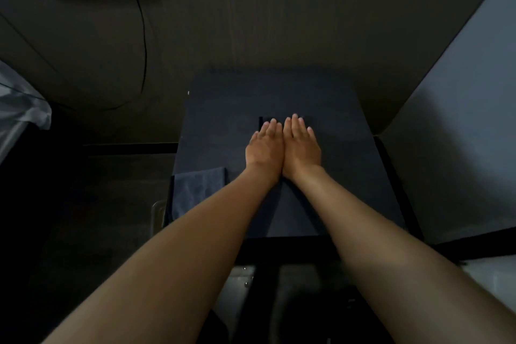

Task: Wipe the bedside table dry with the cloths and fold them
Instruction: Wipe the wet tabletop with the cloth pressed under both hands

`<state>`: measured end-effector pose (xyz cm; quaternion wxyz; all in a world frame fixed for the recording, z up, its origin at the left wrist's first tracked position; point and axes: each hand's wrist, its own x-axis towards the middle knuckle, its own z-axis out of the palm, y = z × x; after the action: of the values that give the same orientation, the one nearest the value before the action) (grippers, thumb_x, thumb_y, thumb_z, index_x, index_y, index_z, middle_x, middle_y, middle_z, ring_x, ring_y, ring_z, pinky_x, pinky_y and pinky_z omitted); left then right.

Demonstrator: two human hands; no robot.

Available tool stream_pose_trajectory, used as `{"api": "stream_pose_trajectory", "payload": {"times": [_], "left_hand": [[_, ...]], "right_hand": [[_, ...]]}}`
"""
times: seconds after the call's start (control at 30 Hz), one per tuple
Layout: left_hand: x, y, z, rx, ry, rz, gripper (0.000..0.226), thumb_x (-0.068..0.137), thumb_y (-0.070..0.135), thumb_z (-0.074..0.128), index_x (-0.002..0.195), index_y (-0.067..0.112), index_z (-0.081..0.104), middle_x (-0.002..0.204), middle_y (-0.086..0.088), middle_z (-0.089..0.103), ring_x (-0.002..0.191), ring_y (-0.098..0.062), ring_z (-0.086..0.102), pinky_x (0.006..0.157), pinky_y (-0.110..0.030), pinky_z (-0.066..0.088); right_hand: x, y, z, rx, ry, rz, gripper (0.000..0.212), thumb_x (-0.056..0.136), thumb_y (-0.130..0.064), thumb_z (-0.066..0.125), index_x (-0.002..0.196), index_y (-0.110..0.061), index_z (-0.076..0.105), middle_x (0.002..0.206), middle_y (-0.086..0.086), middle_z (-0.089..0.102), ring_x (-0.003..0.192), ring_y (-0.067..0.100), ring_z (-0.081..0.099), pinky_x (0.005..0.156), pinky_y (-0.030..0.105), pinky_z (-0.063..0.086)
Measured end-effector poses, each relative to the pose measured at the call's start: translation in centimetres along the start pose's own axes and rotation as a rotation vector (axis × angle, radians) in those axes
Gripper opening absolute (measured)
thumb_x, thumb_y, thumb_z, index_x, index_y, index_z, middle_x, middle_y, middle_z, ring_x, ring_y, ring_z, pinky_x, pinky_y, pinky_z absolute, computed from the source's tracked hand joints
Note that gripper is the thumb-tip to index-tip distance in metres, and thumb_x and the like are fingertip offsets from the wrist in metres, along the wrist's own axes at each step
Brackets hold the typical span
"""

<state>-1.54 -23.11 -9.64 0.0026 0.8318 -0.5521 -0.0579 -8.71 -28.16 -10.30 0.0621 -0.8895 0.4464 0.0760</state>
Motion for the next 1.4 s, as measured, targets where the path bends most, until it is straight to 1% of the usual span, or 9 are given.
{"api": "stream_pose_trajectory", "payload": {"times": [0.2,0.37,0.43,0.67,0.8,0.87,1.13,1.23,1.4], "left_hand": [[8.0,-2.5,-0.2,0.01,0.019,-0.019,0.067,0.102,0.016,0.047,0.158,0.01,0.009,0.166,-0.007,0.006,0.153,-0.02,0.008,0.124,-0.038,0.014],[14.4,-5.7,-1.0,0.008,0.033,0.009,0.058,0.104,0.018,0.039,0.157,0.009,0.015,0.165,-0.009,0.011,0.152,-0.021,0.012,0.121,-0.039,0.017],[16.5,-7.1,-1.3,0.026,0.038,0.02,0.056,0.105,0.018,0.038,0.156,0.008,0.018,0.165,-0.01,0.013,0.152,-0.022,0.014,0.12,-0.04,0.019],[19.5,-10.3,-2.0,0.02,0.035,0.032,0.057,0.103,0.02,0.044,0.154,0.008,0.023,0.162,-0.01,0.021,0.151,-0.024,0.017,0.12,-0.041,0.019],[17.8,-10.6,-2.3,0.031,0.045,0.017,0.057,0.104,0.018,0.043,0.155,0.007,0.021,0.163,-0.011,0.018,0.15,-0.024,0.018,0.12,-0.041,0.02],[16.0,-10.5,-2.2,0.054,0.071,-0.022,0.056,0.104,0.017,0.043,0.155,0.008,0.022,0.163,-0.011,0.019,0.149,-0.024,0.023,0.118,-0.04,0.023],[6.7,-9.1,-1.8,0.087,0.054,-0.063,0.056,0.104,0.018,0.041,0.156,0.01,0.02,0.164,-0.007,0.018,0.148,-0.021,0.025,0.118,-0.037,0.025],[3.3,-8.3,-1.4,0.124,0.013,-0.061,0.057,0.104,0.019,0.042,0.155,0.01,0.02,0.163,-0.008,0.019,0.149,-0.021,0.025,0.119,-0.038,0.026],[-2.5,-7.0,-1.3,0.08,-0.008,-0.054,0.056,0.103,0.019,0.044,0.154,0.01,0.024,0.162,-0.007,0.024,0.148,-0.02,0.027,0.118,-0.038,0.027]], "right_hand": [[8.0,-0.3,-1.7,0.006,-0.018,-0.027,0.096,0.093,-0.037,0.057,0.157,-0.005,-0.009,0.165,0.012,-0.014,0.153,0.023,-0.011,0.123,0.037,-0.003],[14.4,-1.6,-3.0,0.03,0.0,-0.037,0.102,0.089,-0.029,0.064,0.157,-0.004,-0.007,0.165,0.013,-0.012,0.153,0.023,-0.009,0.123,0.037,-0.003],[16.7,-2.4,-3.3,0.041,0.011,-0.037,0.1,0.089,-0.027,0.064,0.157,-0.004,-0.006,0.165,0.013,-0.011,0.153,0.023,-0.008,0.123,0.037,-0.003],[20.6,-4.7,-3.8,0.055,0.043,-0.036,0.094,0.09,-0.021,0.062,0.157,-0.004,-0.002,0.166,0.013,-0.007,0.153,0.024,-0.006,0.124,0.039,-0.002],[19.2,-5.5,-3.7,0.043,0.018,-0.042,0.098,0.089,-0.019,0.065,0.157,-0.005,-0.005,0.166,0.012,-0.009,0.153,0.023,-0.008,0.124,0.039,-0.003],[17.8,-5.9,-3.4,0.026,0.015,-0.062,0.1,0.089,-0.023,0.065,0.157,-0.005,-0.006,0.166,0.012,-0.011,0.153,0.023,-0.009,0.123,0.038,-0.003],[8.8,-7.1,-1.6,-0.004,-0.006,-0.084,0.102,0.089,-0.03,0.063,0.156,-0.005,-0.01,0.165,0.012,-0.014,0.153,0.023,-0.012,0.122,0.038,-0.004],[4.8,-7.3,-0.8,-0.008,0.0,-0.093,0.095,0.092,-0.033,0.055,0.156,-0.004,-0.009,0.165,0.012,-0.013,0.153,0.024,-0.011,0.122,0.038,-0.003],[-1.0,-7.1,0.0,0.007,0.001,-0.092,0.08,0.098,-0.029,0.042,0.157,-0.004,-0.007,0.165,0.013,-0.012,0.153,0.023,-0.01,0.123,0.038,-0.002]]}}
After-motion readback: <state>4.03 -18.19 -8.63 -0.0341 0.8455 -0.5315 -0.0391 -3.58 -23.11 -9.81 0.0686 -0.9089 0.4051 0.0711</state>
